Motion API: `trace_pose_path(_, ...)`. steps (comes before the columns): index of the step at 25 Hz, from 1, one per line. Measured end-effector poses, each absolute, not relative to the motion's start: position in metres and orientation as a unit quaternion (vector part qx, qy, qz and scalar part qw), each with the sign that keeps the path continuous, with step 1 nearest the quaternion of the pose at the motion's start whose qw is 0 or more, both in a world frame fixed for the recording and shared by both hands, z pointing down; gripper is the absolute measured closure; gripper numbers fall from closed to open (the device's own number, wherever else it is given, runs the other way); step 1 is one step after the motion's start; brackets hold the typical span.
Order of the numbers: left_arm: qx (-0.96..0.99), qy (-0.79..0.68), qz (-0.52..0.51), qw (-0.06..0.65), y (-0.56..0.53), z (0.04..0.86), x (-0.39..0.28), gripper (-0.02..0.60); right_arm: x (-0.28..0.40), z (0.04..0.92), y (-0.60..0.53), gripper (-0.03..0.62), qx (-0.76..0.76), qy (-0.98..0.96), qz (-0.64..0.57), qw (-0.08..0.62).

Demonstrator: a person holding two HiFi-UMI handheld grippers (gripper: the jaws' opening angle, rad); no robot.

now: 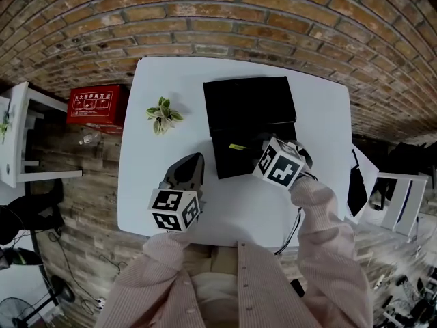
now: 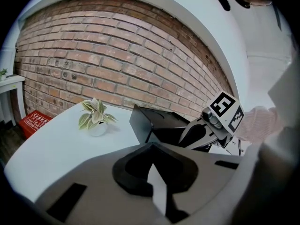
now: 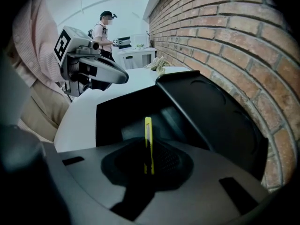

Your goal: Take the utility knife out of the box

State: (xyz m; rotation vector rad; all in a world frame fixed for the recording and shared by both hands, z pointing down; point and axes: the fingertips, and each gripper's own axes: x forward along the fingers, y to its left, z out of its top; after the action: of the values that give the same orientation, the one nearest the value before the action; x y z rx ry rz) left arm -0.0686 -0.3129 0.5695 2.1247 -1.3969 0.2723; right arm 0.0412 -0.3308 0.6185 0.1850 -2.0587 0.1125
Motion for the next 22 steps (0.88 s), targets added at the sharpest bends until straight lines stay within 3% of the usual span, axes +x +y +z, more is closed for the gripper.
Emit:
trace_pose_path(10,0.816,-0.518,0.067,0.246,-0.311,0.537,-0.066,0.589,0.043,0.573,-0.335,0.540,0.159,-0.891,0.024,0.426)
trace_pose_path(22,0.837,-0.510,0.035,0.197,-0.303,0.495,-0.062,0.589,0.050,0.520,-0.321,0.540,0.252,-0.928,0.079,0.264)
